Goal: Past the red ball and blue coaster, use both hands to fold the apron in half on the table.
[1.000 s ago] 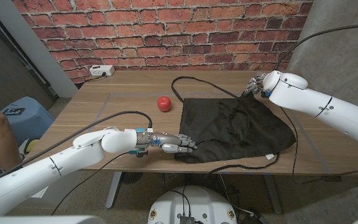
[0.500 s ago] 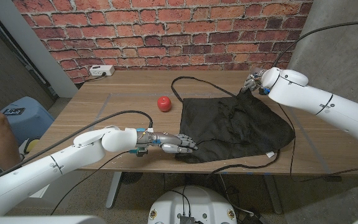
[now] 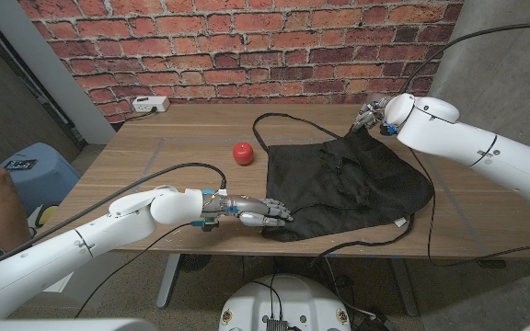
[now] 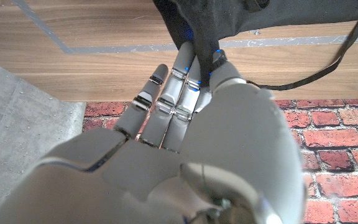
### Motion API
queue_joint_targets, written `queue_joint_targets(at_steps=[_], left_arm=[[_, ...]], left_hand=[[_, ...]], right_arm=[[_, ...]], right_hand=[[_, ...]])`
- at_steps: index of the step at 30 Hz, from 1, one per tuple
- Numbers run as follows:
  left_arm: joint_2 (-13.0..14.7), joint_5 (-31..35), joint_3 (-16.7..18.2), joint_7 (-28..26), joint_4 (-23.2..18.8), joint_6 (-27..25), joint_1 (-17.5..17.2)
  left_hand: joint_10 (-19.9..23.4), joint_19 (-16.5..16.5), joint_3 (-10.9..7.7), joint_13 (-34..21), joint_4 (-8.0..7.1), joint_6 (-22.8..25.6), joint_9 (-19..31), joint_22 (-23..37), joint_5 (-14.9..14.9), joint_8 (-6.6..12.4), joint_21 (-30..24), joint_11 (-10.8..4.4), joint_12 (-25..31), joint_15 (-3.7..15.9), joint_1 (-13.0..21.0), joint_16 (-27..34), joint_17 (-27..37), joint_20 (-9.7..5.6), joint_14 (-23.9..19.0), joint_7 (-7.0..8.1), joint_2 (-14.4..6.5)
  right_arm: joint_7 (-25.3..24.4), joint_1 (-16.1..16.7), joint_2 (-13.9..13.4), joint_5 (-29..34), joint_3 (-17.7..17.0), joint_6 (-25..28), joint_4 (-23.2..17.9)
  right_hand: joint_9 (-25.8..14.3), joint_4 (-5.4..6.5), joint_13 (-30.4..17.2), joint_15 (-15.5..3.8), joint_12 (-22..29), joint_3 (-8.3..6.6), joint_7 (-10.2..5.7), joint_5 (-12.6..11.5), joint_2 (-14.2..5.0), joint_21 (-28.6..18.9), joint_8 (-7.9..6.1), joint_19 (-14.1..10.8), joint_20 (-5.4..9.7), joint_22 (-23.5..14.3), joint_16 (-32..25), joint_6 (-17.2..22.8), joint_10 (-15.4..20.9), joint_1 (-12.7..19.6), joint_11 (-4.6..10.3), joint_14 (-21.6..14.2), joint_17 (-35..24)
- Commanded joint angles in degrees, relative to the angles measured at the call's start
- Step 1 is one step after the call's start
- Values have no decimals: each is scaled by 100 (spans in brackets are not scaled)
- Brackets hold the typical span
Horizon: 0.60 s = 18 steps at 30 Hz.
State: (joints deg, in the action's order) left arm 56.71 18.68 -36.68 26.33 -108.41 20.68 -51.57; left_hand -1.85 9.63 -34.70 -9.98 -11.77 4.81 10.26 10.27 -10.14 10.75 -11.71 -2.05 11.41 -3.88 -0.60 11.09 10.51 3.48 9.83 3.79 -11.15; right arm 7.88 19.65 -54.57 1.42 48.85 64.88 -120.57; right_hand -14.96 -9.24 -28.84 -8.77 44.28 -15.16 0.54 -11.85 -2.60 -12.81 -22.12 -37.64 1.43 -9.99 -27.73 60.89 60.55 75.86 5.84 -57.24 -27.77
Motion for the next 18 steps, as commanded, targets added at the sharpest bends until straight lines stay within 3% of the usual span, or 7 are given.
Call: queue_joint_targets(at_steps=[1,18], left_arm=[[6,-25,28,27,21,27,20],[-50,-54,0,56,177,173,105]], left_hand=[[-24,818,-40,-26,-12,49,14,23,0,-8,-24,-21,-14,3,-18,-4,14,20,241,23,-49],[-31,818,-53,-26,-12,46,15,23,1,-14,-23,-17,-17,2,-17,-5,14,19,244,23,-49]], right_arm=[[-89,139,-154,-143,-138,39,-375],[-337,491,-447,-361,-449,63,-1110]], right_hand=[[-35,17,-26,-476,-2,23,87,6,0,-9,28,-72,-1,-23,47,1,9,75,-33,-56,-26],[-63,24,-55,-477,-8,76,91,17,-23,3,53,-94,-7,-25,95,-11,-26,125,-59,-76,-77]])
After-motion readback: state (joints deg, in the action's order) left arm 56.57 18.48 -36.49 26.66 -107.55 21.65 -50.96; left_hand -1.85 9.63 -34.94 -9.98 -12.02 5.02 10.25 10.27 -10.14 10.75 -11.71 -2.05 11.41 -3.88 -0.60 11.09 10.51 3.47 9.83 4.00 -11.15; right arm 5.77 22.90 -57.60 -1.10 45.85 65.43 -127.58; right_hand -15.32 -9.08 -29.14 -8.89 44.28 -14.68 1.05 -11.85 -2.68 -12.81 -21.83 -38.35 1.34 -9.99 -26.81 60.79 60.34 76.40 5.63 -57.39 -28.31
